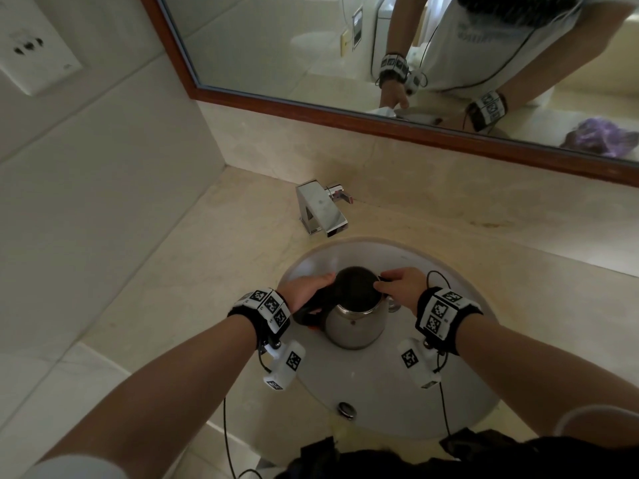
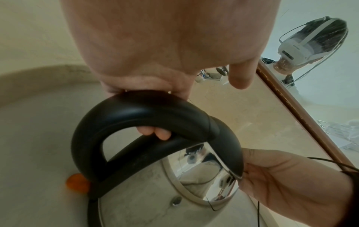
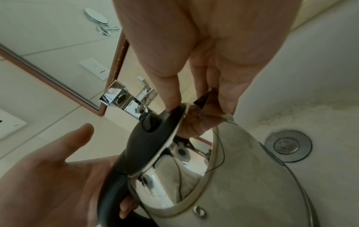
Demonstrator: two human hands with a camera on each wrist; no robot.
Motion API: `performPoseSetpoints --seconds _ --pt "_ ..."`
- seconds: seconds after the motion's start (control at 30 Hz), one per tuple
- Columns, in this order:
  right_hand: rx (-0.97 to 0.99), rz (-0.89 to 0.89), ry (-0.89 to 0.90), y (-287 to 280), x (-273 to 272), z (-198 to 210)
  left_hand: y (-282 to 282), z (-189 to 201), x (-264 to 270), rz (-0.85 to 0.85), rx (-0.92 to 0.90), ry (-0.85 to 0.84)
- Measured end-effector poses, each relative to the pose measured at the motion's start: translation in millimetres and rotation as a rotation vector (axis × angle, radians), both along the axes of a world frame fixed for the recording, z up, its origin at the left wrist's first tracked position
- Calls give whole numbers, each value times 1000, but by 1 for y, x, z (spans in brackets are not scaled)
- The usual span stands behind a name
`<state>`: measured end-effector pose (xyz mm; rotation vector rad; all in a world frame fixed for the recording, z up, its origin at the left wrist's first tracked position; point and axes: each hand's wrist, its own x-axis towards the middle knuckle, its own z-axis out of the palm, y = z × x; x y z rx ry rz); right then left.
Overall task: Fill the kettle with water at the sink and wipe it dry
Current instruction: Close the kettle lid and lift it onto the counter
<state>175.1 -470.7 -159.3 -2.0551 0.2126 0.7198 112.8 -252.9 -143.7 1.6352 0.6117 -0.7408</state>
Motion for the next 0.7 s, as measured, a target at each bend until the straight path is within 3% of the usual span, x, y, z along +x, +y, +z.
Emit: performPoseSetpoints --seconds 0.07,0.17,0.27,0.5,0.7 --pt "1 -8 -1 0 1 0 -2 2 -1 -148 69 -50" --pt "10 -26 -6 0 0 1 -4 8 -5 -399 380 -173" --pt "13 -39 5 -1 -1 0 -7 7 -8 -466 530 -286" --pt "35 -150 53 -7 -11 -7 -11 5 -4 -454 511 -261" --pt "74 -222 58 -14 -18 25 -19 24 -10 -421 427 -348"
